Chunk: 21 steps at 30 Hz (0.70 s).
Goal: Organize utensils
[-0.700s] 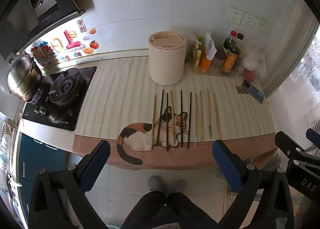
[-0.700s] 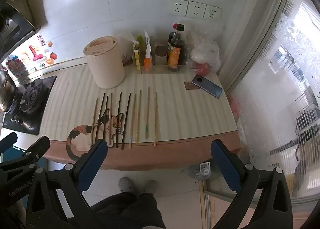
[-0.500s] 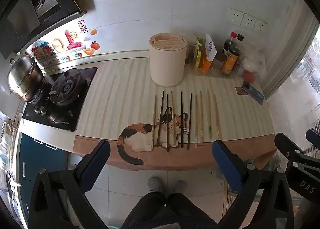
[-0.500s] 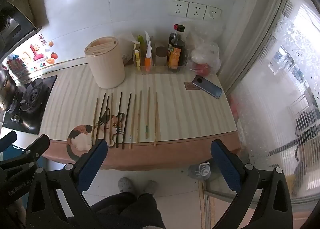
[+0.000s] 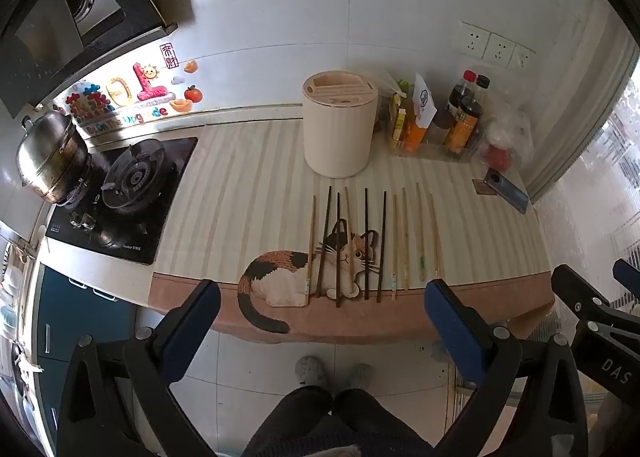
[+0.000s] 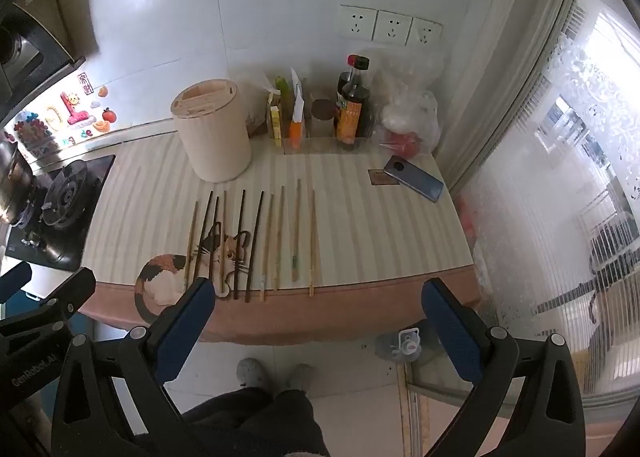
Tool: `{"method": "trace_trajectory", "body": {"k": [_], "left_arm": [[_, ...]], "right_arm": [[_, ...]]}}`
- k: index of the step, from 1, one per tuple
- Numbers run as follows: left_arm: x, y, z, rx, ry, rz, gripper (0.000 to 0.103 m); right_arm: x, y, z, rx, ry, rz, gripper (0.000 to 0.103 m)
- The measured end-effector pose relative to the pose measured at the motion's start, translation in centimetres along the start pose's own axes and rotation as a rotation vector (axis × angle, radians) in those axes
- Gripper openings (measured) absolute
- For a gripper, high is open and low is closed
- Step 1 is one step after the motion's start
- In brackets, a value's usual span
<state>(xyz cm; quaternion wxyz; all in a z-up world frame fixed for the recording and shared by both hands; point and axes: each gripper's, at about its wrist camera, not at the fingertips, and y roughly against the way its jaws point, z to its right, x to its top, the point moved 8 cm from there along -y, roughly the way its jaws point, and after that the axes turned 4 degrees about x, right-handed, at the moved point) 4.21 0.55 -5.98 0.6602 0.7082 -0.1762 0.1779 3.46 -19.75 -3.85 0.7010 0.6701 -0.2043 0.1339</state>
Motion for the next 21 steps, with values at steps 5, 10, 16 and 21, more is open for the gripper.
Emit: {"method": "trace_trajectory", "body": {"k": [5, 10, 16, 21], "left_arm": [[0.29, 0.06, -0.33, -0.001, 0.004, 0.001, 0.103], [0.55, 0.11, -0.47, 0.0, 0.003, 0.002, 0.103], [0.63, 0.11, -0.46, 0.0, 0.003, 0.003, 0.103], [0.86, 0.1, -0.4, 0.0, 0.005, 0.004, 0.103]], "right_arm": [[0.08, 0.03, -0.04, -0.001, 0.0, 0.003, 0.103], [0.37, 0.15, -0.13, -0.002, 0.002, 0.007, 0.103], [0.69, 0.2, -0.33, -0.005, 0.005, 0.017, 0.103], [0.76, 0.17, -0.35, -0.007, 0.006, 0.019, 0.103]]}}
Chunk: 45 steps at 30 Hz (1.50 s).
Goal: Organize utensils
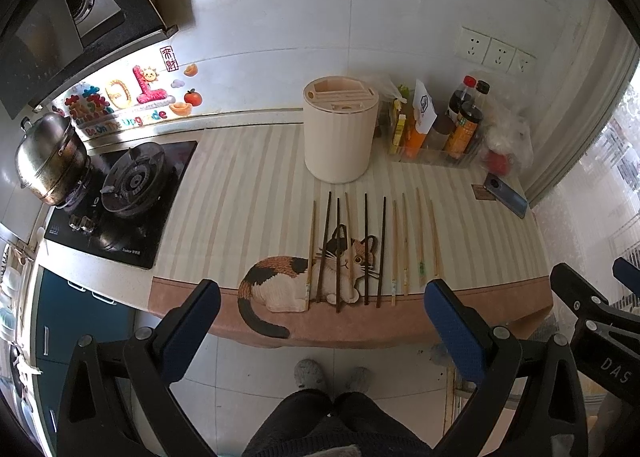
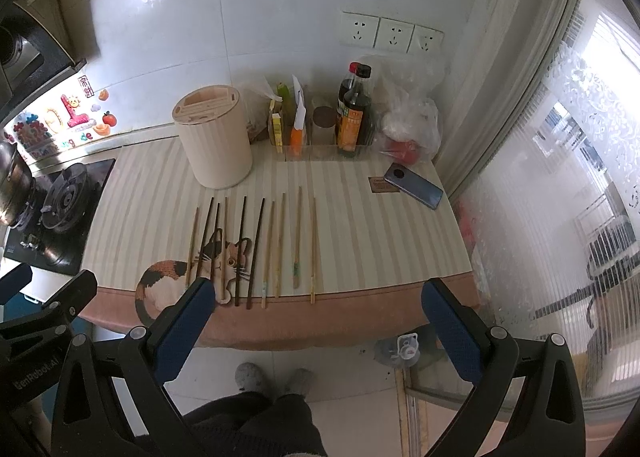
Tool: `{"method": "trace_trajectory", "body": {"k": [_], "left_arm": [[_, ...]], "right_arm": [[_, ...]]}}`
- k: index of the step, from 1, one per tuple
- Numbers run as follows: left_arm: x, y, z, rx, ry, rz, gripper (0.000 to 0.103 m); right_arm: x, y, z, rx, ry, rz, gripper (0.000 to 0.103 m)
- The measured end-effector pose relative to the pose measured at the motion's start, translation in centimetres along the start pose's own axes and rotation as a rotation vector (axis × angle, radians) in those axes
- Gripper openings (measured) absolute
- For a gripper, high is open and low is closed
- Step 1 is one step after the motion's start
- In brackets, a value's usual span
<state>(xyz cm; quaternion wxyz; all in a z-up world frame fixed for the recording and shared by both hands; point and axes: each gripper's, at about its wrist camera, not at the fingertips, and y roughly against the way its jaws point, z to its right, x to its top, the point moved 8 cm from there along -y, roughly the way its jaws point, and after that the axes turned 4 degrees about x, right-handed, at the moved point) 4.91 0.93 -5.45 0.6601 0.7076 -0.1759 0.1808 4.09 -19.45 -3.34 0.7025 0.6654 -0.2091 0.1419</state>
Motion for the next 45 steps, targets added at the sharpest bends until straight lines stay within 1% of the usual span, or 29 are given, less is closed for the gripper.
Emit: {"method": "trace_trajectory", "body": {"k": [8, 20, 27, 45], "left_arm": [[0.4, 0.2, 0.5, -0.001, -0.003, 0.009, 0.103], [0.1, 0.9, 0.7, -0.009, 0.008, 0.033, 0.103], [0.1, 1.1, 0.6, -0.013, 0.008, 0.033, 0.103], [-0.2, 1.4, 0.9, -0.02, 0.007, 0.044, 0.103]], "right_arm": [[0.2, 0.1, 0.0, 0.0, 0.0, 0.005, 0.103], [0.7, 0.4, 0.5, 0.0, 0.005, 0.019, 0.103], [0.1, 0.8, 0.6, -0.001, 0.004, 0.024, 0.103], [0.1, 1.2, 0.6, -0.006, 0.009, 0.029, 0.103]]}}
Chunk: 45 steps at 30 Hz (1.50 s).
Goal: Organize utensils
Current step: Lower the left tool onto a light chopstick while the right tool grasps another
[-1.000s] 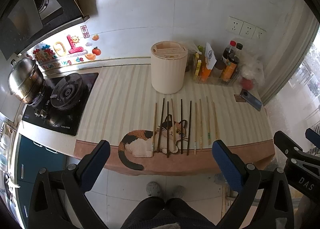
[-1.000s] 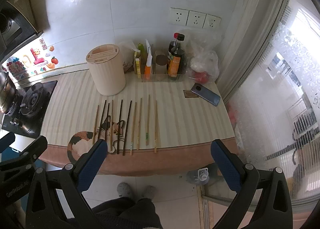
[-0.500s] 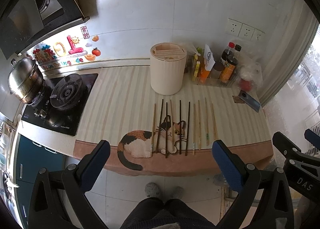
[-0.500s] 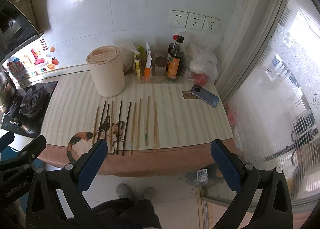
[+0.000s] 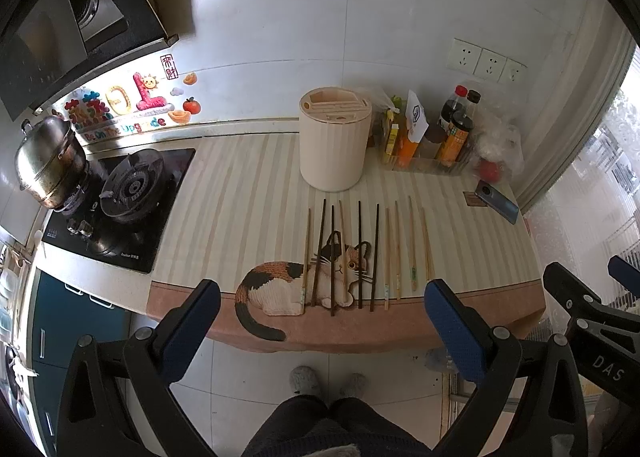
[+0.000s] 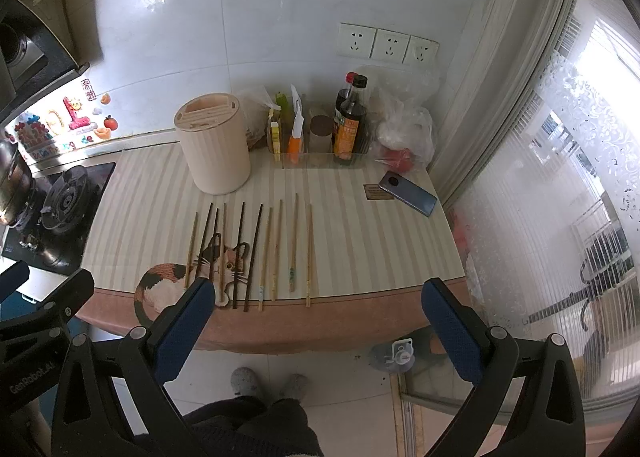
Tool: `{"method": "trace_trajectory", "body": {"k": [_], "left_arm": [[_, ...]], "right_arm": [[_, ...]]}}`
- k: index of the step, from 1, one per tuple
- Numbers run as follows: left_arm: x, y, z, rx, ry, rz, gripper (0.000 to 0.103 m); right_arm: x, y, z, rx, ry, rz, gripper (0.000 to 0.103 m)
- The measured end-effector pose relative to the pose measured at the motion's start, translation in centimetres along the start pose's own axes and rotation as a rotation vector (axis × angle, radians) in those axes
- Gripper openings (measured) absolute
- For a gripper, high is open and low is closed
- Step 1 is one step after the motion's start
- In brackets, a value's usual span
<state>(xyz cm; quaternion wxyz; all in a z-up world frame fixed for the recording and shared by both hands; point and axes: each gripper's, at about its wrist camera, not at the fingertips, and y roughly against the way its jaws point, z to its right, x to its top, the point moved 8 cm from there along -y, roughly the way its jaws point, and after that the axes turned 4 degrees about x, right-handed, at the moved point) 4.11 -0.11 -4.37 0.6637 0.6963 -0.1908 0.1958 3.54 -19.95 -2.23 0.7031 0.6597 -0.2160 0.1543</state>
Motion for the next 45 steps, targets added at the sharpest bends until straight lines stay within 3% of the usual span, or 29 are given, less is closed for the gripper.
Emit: {"method": "trace_trajectory", "body": {"k": [6, 11, 17, 20, 22, 25, 35, 39, 45], "left_arm": [[-0.2, 0.0, 0.0, 0.002, 0.0, 0.009, 0.103], [1.1, -1.2, -1.0, 0.053, -0.014, 0.11, 0.103], [3.0, -4.7, -2.6, 0.059, -0.038, 0.196, 0.103], [4.4, -7.8, -4.1, 0.076, -0.044, 0.178, 0.103], [5.0, -10.1, -5.1, 0.094, -0.044, 0.144, 0.103], [5.2, -14.0, -6.4, 0.125, -0.027, 0.065, 0.103], [1.7, -28.6, -5.6, 0.052, 0.035, -0.338, 0.099], [0.2, -32.9, -4.1, 0.056, 0.041, -0.423, 0.073], [-0.6, -36.9, -3.2, 0.055, 0.044, -0.497, 0.059]], "right_arm": [[0.0, 0.1, 0.0, 0.001, -0.004, 0.001, 0.103], [0.3, 0.1, -0.3, -0.008, -0.037, 0.031, 0.103], [1.2, -2.9, 0.0, -0.002, -0.107, 0.101, 0.103], [0.9, -5.6, -0.1, -0.031, -0.152, 0.091, 0.102], [0.7, -7.7, -0.5, -0.027, -0.171, 0.074, 0.095], [0.5, -11.5, -1.3, 0.005, -0.187, 0.016, 0.071], [0.1, -24.8, -3.1, 0.108, -0.172, -0.197, 0.053], [0.2, -30.4, -3.3, 0.144, -0.139, -0.297, 0.033], [0.1, -37.4, -4.0, 0.188, -0.107, -0.443, 0.032]]}}
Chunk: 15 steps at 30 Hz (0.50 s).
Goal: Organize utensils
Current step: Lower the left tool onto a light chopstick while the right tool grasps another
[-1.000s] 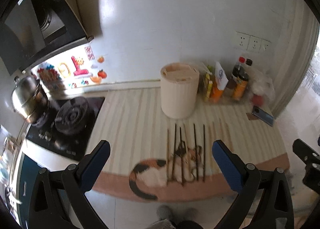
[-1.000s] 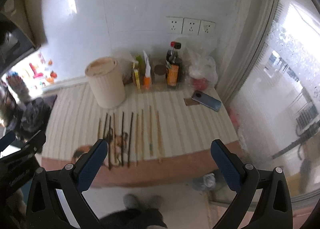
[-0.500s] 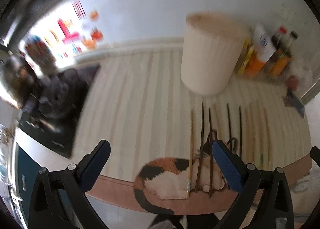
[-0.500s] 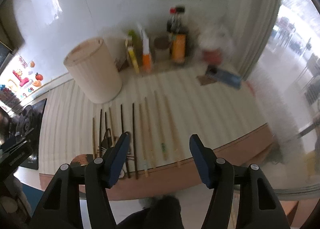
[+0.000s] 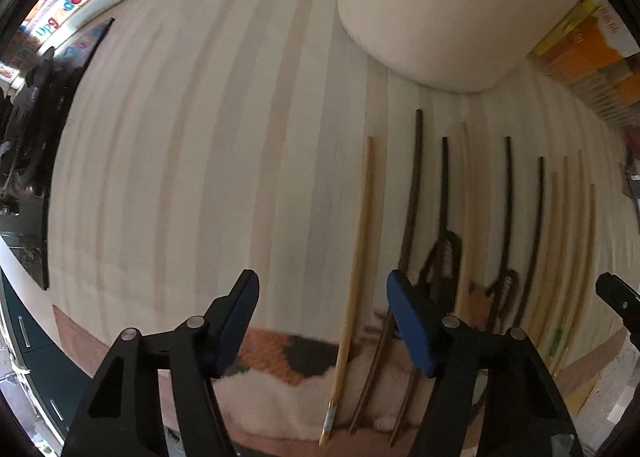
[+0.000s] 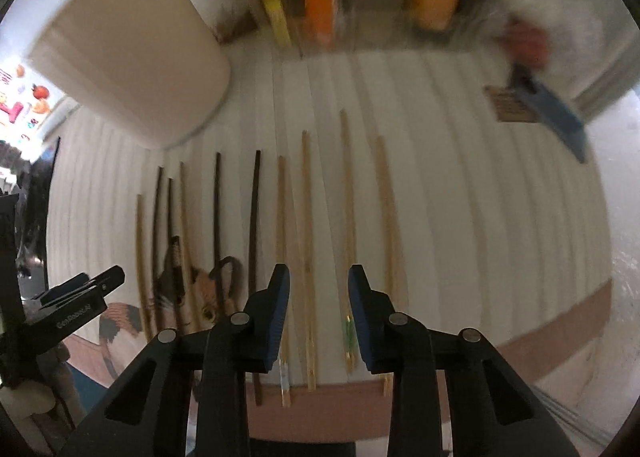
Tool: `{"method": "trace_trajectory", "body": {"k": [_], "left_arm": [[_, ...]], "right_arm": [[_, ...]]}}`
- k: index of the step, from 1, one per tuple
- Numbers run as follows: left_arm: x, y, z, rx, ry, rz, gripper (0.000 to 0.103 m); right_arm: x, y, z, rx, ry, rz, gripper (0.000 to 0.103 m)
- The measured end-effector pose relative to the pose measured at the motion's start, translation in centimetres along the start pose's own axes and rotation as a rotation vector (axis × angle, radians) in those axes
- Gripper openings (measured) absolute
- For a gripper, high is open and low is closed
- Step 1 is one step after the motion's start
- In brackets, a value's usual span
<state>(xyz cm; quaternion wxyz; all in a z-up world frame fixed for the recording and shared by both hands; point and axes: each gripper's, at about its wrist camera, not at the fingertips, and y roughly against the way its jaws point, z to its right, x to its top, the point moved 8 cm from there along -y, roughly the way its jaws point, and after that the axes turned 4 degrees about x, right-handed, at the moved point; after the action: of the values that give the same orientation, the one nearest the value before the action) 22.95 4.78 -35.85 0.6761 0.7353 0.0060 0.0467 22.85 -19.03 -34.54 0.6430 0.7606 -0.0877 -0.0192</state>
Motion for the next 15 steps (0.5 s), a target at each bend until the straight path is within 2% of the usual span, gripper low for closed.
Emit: {"method": "trace_trajectory", "body": {"k": [4, 5, 7, 9, 11, 15], "left_arm": [[0.3, -1.4, -0.1, -0.018, 0.002, -0.032, 0.03], [0.5, -1.3, -0.1, -0.02, 0.005, -0.02, 0.028], [0.7, -1.4, -0.3, -0.022, -0.006, -0.008, 0.015], [0.8, -1.5, -0.6, -0.023, -0.014, 0.0, 0.006], [1.0, -1.5, -1.2, -0.024, -0.011, -0.006, 0.005], [1.9, -0.9, -3.7, -0.007, 0.017, -0.018, 0.005]], "right_arm": [[1.0, -3.0, 0.1, 0.015, 0.0, -0.079, 0.032], [1.2, -3.7, 0.0, 0.018, 0.002, -0.095, 0.032], [1.4, -4.7, -0.3, 0.023, 0.013, -0.12, 0.032], [1.4, -5.8, -0.5, 0.007, 0.025, -0.145, 0.032], [1.5, -6.5, -0.5, -0.028, 0.03, -0.155, 0.031], [1.7, -6.5, -0.9, -0.112, 0.053, -0.155, 0.014]]}}
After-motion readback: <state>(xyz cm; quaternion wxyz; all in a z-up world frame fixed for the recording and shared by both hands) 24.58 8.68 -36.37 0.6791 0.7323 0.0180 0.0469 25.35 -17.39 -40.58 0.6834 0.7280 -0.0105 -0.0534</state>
